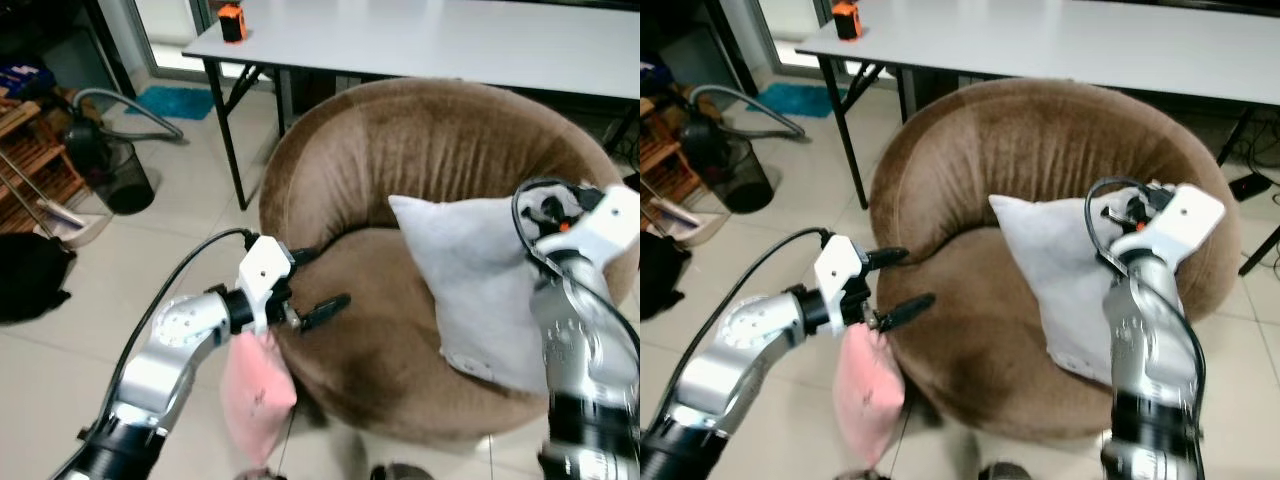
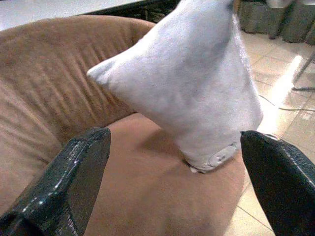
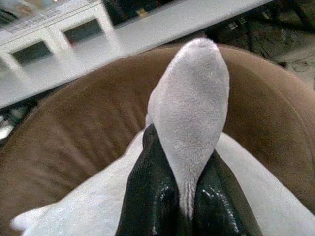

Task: Move the pillow to the sofa from floor

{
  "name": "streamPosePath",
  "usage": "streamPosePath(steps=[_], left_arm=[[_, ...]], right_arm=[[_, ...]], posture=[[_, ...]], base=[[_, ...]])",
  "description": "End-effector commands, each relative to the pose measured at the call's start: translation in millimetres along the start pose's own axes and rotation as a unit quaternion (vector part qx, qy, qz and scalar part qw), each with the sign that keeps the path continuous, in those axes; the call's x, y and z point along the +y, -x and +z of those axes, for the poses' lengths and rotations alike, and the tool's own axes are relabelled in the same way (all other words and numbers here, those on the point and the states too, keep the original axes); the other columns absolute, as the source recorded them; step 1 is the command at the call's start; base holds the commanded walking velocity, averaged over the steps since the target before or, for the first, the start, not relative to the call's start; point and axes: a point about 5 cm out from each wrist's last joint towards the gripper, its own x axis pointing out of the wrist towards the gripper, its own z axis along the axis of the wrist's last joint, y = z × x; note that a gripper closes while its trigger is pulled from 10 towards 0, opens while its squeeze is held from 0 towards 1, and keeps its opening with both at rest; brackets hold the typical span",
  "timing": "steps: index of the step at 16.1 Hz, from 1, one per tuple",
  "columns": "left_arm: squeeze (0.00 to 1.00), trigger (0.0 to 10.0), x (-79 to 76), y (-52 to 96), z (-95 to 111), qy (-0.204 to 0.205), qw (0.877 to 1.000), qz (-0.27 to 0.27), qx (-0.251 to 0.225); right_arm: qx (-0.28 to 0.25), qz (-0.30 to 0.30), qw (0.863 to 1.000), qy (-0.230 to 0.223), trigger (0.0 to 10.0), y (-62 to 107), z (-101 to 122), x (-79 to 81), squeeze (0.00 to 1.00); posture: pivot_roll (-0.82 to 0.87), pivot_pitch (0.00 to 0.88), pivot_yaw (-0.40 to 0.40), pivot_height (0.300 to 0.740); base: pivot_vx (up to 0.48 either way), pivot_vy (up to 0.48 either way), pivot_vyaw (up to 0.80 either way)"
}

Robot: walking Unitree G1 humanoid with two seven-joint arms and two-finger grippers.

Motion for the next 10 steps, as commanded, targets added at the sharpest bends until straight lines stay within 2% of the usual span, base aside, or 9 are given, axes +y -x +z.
streamPosePath(steps=[1, 3, 4, 5, 6, 7, 9, 10], left_arm=[[0.00, 10.0, -1.9, 2.6, 1.9, 0.000, 1.000, -0.013, 0.003], [0.00, 10.0, -5.6, 12.1, -0.7, 0.002, 1.000, -0.011, 0.015], [0.00, 10.0, -6.1, 13.8, -1.0, 0.002, 1.000, -0.009, 0.017], [0.00, 10.0, -6.9, 19.1, -0.7, 0.004, 1.000, -0.007, 0.024], [0.00, 10.0, -7.3, 23.9, 0.4, 0.005, 1.000, -0.004, 0.027], [0.00, 10.0, -7.3, 33.3, 3.1, 0.006, 1.000, 0.005, 0.029], [0.00, 10.0, -4.9, 37.5, 4.8, 0.000, 0.999, 0.020, 0.033], [0.00, 10.0, -1.5, 39.9, 5.9, -0.001, 0.999, 0.036, 0.037]], right_arm=[[-0.027, -0.022, 0.999, 0.000, 10.0, -10.5, 10.7, -6.3, 0.00], [-0.013, -0.043, 0.999, -0.001, 10.0, -32.9, 6.8, -10.4, 0.00], [-0.012, -0.042, 0.999, -0.001, 10.0, -36.5, 6.6, -10.1, 0.00], [-0.003, -0.030, 0.999, -0.026, 10.0, -47.5, 6.1, -7.7, 0.00], [0.000, -0.023, 0.999, -0.031, 10.0, -53.1, 6.4, -5.8, 0.07], [0.006, -0.004, 0.999, -0.032, 10.0, -63.9, 10.3, 0.0, 1.00], [0.003, 0.012, 0.999, -0.032, 10.0, -70.4, 18.3, 4.1, 1.00], [-0.012, 0.014, 1.000, -0.010, 10.0, -75.7, 31.2, 4.9, 1.00]], posture=[[0.00, 0.135, 0.021, 0.740], [0.03, 0.170, 0.012, 0.740], [0.03, 0.170, 0.012, 0.740], [0.05, 0.188, 0.009, 0.740], [0.08, 0.206, 0.014, 0.740], [0.10, 0.219, 0.010, 0.740], [0.12, 0.240, 0.010, 0.740], [0.12, 0.241, 0.007, 0.740]], base=[[0.000, 0.000, 0.00], [0.000, 0.000, 0.00], [0.000, 0.000, 0.00], [0.000, 0.000, 0.00], [0.000, 0.000, 0.00], [0.000, 0.000, 0.00], [0.000, 0.000, 0.00], [0.000, 0.000, 0.00]])
